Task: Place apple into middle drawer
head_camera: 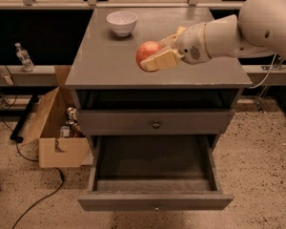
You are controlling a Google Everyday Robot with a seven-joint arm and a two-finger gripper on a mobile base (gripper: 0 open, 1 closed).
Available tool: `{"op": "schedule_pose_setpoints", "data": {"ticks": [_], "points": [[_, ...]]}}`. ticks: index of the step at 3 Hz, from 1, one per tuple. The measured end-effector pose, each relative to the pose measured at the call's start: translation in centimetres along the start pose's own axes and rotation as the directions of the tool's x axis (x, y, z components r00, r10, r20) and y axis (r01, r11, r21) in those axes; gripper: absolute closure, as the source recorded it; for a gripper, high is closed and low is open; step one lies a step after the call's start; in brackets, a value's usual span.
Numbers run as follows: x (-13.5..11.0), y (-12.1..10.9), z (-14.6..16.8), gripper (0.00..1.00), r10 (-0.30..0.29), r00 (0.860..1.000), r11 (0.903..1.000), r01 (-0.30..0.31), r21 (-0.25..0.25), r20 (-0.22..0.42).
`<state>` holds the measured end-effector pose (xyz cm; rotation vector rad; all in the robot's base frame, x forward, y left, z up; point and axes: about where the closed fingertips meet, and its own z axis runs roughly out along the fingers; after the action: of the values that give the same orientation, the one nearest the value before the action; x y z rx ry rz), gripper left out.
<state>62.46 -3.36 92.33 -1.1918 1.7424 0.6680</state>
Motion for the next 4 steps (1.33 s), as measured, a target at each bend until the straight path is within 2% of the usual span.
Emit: {"op": "schedule_pose_setpoints", "data": {"ticks": [1,2,3,4], "points": [[0.0,0.0,0.0,1.00,0.000,1.000,1.0000,0.000,0.000,0.000],[3.8,3.6,-0.1,1.00,0.030,0.995,0.9995,-0.031,-0.001,-0.096],[8.8,7.2,-0.2,1.00,0.108,0.978,0.9941,-0.105,0.029,-0.180],[13.8,10.5,0.3,1.00,0.203,0.953,0.9784,-0.188,0.085,-0.225]]}}
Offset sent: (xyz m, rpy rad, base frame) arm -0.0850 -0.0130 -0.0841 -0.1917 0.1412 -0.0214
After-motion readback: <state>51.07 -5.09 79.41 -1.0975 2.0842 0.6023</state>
